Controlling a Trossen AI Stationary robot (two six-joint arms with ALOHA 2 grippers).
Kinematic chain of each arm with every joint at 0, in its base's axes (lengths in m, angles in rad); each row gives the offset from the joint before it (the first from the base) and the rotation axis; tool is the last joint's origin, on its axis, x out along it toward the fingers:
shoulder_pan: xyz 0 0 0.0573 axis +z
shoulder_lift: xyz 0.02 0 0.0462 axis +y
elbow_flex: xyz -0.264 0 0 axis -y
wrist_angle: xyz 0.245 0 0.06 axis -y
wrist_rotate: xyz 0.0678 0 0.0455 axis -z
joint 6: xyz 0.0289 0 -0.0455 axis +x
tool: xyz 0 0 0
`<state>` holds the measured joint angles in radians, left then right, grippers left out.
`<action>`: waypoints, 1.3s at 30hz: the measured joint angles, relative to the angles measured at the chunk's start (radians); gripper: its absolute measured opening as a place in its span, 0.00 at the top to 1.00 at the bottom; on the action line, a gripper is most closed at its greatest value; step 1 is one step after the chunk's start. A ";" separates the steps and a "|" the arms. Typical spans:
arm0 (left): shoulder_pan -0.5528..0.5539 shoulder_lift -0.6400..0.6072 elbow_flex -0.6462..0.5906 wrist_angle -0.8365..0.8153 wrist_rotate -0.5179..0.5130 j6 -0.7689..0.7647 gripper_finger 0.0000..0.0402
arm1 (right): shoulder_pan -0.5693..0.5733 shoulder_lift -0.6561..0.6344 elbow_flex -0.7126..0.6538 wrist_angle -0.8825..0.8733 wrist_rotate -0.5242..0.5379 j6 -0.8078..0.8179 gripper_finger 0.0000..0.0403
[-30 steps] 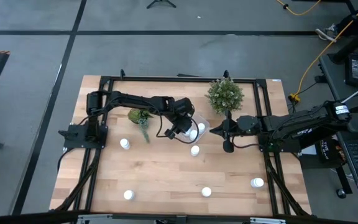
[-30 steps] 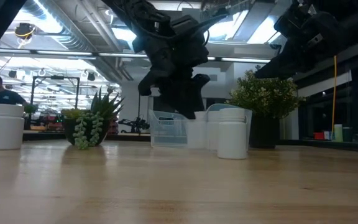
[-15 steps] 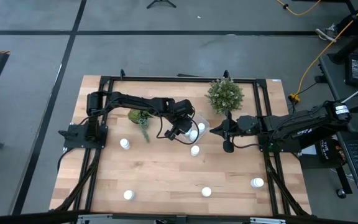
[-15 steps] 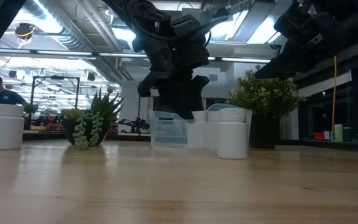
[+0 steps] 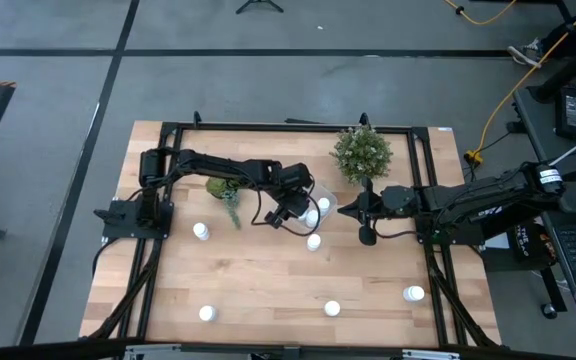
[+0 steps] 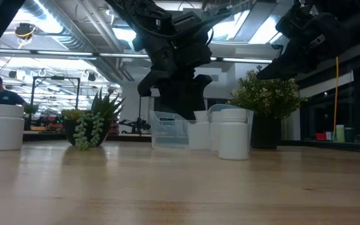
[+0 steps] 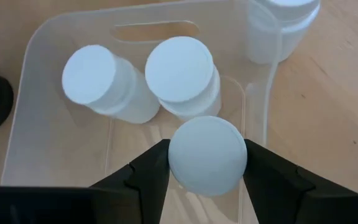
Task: Pick and place pill bottles into a basket
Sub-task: Put the pill bottle into the transparent bin
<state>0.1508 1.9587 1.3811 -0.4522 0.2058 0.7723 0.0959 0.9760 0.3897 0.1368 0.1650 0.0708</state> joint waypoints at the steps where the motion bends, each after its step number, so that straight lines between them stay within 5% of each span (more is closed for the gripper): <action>1: -0.001 0.000 0.000 0.000 -0.001 0.000 0.54 | 0.000 0.000 0.000 0.000 0.000 0.000 0.98; 30: -0.001 -0.003 0.000 -0.014 -0.001 -0.001 0.61 | 0.000 0.000 0.000 0.000 0.000 -0.001 0.98; 39: -0.008 -0.001 0.000 -0.018 -0.016 -0.025 0.44 | 0.000 0.000 0.000 0.000 0.000 -0.001 0.98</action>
<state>0.1432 1.9578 1.3808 -0.4707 0.1898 0.7471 0.0959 0.9760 0.3901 0.1365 0.1650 0.0700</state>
